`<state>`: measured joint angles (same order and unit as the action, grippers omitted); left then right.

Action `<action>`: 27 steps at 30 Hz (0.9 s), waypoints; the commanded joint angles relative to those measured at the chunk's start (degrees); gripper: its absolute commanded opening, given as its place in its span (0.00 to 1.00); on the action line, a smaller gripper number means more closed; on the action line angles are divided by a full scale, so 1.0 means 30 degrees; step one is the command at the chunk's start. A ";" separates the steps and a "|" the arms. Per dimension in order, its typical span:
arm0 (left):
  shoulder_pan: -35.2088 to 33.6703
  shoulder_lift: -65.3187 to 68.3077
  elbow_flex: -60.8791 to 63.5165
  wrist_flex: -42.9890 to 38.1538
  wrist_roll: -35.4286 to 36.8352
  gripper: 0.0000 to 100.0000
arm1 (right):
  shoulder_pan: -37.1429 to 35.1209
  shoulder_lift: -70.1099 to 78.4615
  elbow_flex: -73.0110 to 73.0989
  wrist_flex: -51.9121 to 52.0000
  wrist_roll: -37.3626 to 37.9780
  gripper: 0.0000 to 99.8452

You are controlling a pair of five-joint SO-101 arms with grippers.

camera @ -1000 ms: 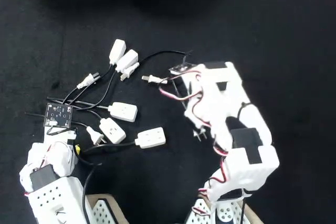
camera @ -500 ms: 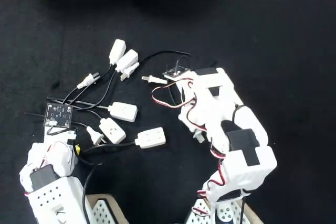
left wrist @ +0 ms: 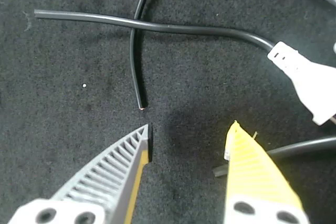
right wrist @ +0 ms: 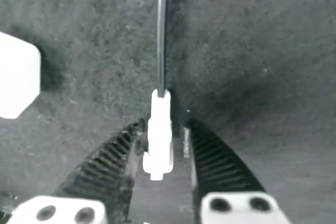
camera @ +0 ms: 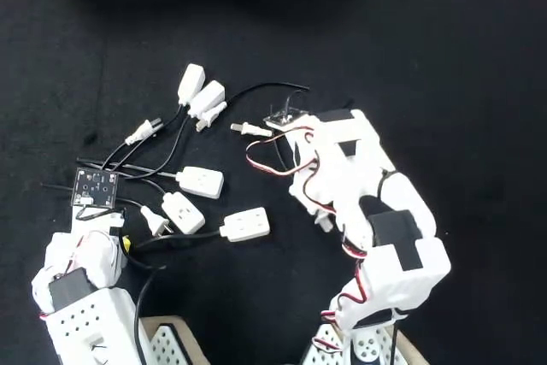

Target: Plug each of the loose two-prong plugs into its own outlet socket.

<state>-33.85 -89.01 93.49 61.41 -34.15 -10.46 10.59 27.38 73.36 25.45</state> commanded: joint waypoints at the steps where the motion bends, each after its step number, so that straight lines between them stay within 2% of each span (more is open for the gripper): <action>1: 0.0220 -0.0147 -0.0073 -0.0205 -0.0205 0.23 | -0.0088 -0.0571 -0.1304 -0.0059 -0.0205 0.10; 4: 0.0220 -0.0147 -0.0073 -0.0205 -0.0205 0.23 | -0.0088 -0.0571 -0.1304 -0.0088 -0.0205 0.01; 14: 0.0220 -0.0147 -0.0073 -0.0205 -0.0205 0.23 | -0.0117 -0.0718 -0.1451 0.0938 -0.0205 0.01; 19: 0.0220 -0.0147 -0.0073 -0.0205 -0.0205 0.23 | -0.0147 -0.1158 -0.3004 0.3487 -0.0498 0.01; 27: 0.0249 -0.0147 -0.0073 -0.0176 -0.0205 0.23 | -0.2081 -0.8864 -0.0806 0.4835 -0.1758 0.01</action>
<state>-33.85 -89.01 93.49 61.41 -34.15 -13.45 -1.45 22.11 86.64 22.29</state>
